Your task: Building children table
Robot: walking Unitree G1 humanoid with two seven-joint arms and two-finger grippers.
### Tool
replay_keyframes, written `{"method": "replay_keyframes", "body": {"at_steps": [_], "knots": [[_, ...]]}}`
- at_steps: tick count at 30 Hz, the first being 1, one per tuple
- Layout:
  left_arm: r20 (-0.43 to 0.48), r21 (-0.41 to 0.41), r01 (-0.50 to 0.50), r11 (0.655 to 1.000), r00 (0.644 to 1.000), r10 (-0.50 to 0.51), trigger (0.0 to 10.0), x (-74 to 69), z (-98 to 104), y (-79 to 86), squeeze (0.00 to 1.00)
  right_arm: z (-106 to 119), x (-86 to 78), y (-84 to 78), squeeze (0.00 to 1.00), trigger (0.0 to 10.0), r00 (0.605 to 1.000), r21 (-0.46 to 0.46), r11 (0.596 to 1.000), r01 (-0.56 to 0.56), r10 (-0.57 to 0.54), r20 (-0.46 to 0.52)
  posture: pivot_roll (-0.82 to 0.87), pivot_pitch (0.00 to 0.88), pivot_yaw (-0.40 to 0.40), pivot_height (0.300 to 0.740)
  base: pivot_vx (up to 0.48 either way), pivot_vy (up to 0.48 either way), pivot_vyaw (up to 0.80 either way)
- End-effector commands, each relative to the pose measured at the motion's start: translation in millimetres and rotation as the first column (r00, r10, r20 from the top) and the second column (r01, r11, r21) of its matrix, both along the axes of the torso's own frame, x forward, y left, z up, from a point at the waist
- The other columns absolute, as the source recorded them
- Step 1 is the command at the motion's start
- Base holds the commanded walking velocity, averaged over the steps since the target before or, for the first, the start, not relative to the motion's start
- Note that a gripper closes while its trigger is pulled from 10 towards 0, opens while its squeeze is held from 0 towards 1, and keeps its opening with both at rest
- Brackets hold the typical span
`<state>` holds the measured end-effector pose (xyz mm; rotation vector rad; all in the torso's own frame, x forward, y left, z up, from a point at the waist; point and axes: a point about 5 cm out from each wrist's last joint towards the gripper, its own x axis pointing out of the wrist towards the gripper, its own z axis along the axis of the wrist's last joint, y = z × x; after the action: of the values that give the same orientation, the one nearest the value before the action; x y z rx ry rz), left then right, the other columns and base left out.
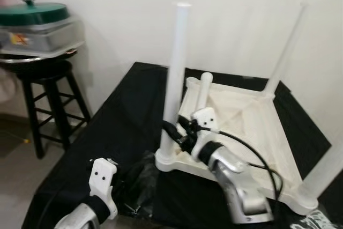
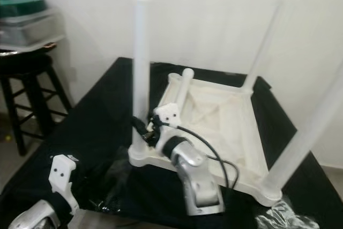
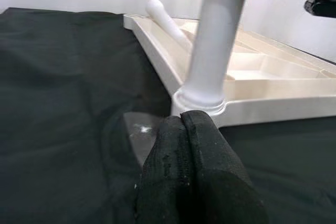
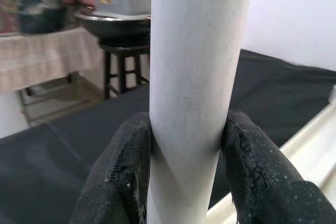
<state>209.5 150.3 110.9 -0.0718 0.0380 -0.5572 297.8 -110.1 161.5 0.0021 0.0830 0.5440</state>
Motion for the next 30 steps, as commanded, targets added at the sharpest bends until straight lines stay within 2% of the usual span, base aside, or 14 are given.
{"method": "replay_keyframes", "body": {"at_steps": [1, 5, 6, 7, 8, 10, 11, 17, 18, 20, 21, 23, 26, 30], "knots": [[-0.013, 0.000, 0.008, 1.000, 1.000, -0.008, 10.0, 0.0, -1, 0.5, 0.00, -29, -3.2, -26.1, 0.00, 0.0, 0.981, -0.082, 0.990, 0.112, -0.123, -0.148, 0.05, 0.000, -0.090, 0.740, 0.000, 0.000, 0.00], [-0.014, 0.001, 0.000, 1.000, 1.000, 0.000, 10.0, -2.6, -1, 3.2, 0.00, -24, -13.8, -8.7, 0.00, 0.0, 0.984, -0.076, 0.997, 0.010, -0.023, -0.176, 0.05, 0.000, -0.082, 0.740, 0.000, 0.000, 0.00], [-0.016, 0.001, 0.004, 1.000, 1.000, -0.004, 10.0, -2.7, -1, 3.4, 0.00, -19, -11.8, -6.9, 0.00, 10.0, 0.986, -0.075, 0.997, -0.005, -0.008, -0.166, 0.05, 0.000, -0.077, 0.740, 0.000, 0.000, 0.00], [-0.016, 0.001, 0.004, 1.000, 1.000, -0.004, 10.0, -2.7, -1, 3.4, 0.00, -19, -11.8, -6.9, 0.00, 10.0, 0.986, -0.075, 0.997, -0.005, -0.008, -0.166, 0.05, 0.000, -0.077, 0.740, 0.000, 0.000, 0.00], [-0.017, 0.001, 0.007, 1.000, 1.000, -0.007, 10.0, -2.6, -1, 3.5, 0.00, -16, -10.3, -6.1, 0.51, 10.0, 0.987, -0.075, 0.997, -0.012, 0.000, -0.158, 0.05, 0.000, -0.076, 0.740, 0.000, 0.000, 0.00], [-0.017, 0.001, 0.007, 1.000, 1.000, -0.007, 10.0, -2.6, -1, 3.5, 0.00, -16, -10.3, -6.1, 0.51, 10.0, 0.987, -0.075, 0.997, -0.012, 0.000, -0.158, 0.05, 0.000, -0.076, 0.740, 0.000, 0.000, 0.00], [-0.019, 0.001, 0.010, 1.000, 1.000, -0.010, 10.0, -2.0, -1, 3.7, 0.00, -2, -5.1, -3.0, 1.00, 10.0, 0.990, -0.022, 0.999, -0.041, 0.038, -0.134, 0.05, 0.000, -0.074, 0.740, 0.000, 0.000, 0.00], [-0.017, 0.001, 0.007, 1.000, 1.000, -0.007, 10.0, -0.3, -1, 2.7, 0.00, 39, 3.9, -1.1, 1.00, 10.0, 0.938, 0.026, 0.939, -0.344, 0.342, 0.048, 0.06, 0.000, -0.072, 0.740, 0.000, 0.000, 0.00], [-0.017, 0.001, 0.007, 1.000, 1.000, -0.007, 10.0, 0.5, -1, 2.1, 0.00, 48, 5.2, -3.4, 0.45, 10.0, 0.900, -0.039, 0.906, -0.421, 0.423, 0.108, 0.06, 0.000, -0.072, 0.740, 0.000, 0.000, 0.00], [-0.017, 0.001, 0.007, 1.000, 1.000, -0.007, 10.0, 0.5, -1, 2.1, 0.00, 48, 5.2, -3.4, 0.45, 10.0, 0.900, -0.039, 0.906, -0.421, 0.423, 0.108, 0.06, 0.000, -0.072, 0.740, 0.000, 0.000, 0.00], [-0.017, 0.001, 0.008, 1.000, 1.000, -0.008, 10.0, 1.0, -2, 1.7, 0.00, 52, 5.7, -5.0, 0.00, 10.0, 0.874, -0.090, 0.885, -0.458, 0.466, 0.135, 0.06, 0.000, -0.072, 0.740, 0.000, 0.000, 0.00], [-0.017, 0.001, 0.008, 1.000, 1.000, -0.008, 10.0, 3.0, -2, -0.3, 0.00, 58, 9.6, -5.0, 0.00, 10.0, 0.780, -0.128, 0.790, -0.600, 0.613, 0.127, 0.07, 0.000, -0.075, 0.740, 0.000, 0.000, 0.00], [-0.016, 0.001, 0.009, 1.000, 1.000, -0.009, 10.0, 4.3, -3, -1.9, 0.00, 57, 13.9, -6.3, 0.00, 10.0, 0.716, -0.148, 0.719, -0.679, 0.693, 0.086, 0.08, 0.000, -0.076, 0.740, 0.000, 0.000, 0.00], [-0.017, 0.002, 0.009, 1.000, 1.000, -0.009, 10.0, 5.0, -3, -2.9, 0.00, 55, 20.5, -8.2, 0.00, 10.0, 0.689, -0.146, 0.688, -0.711, 0.723, 0.052, 0.08, 0.000, -0.077, 0.740, 0.000, 0.000, 0.00]]}}
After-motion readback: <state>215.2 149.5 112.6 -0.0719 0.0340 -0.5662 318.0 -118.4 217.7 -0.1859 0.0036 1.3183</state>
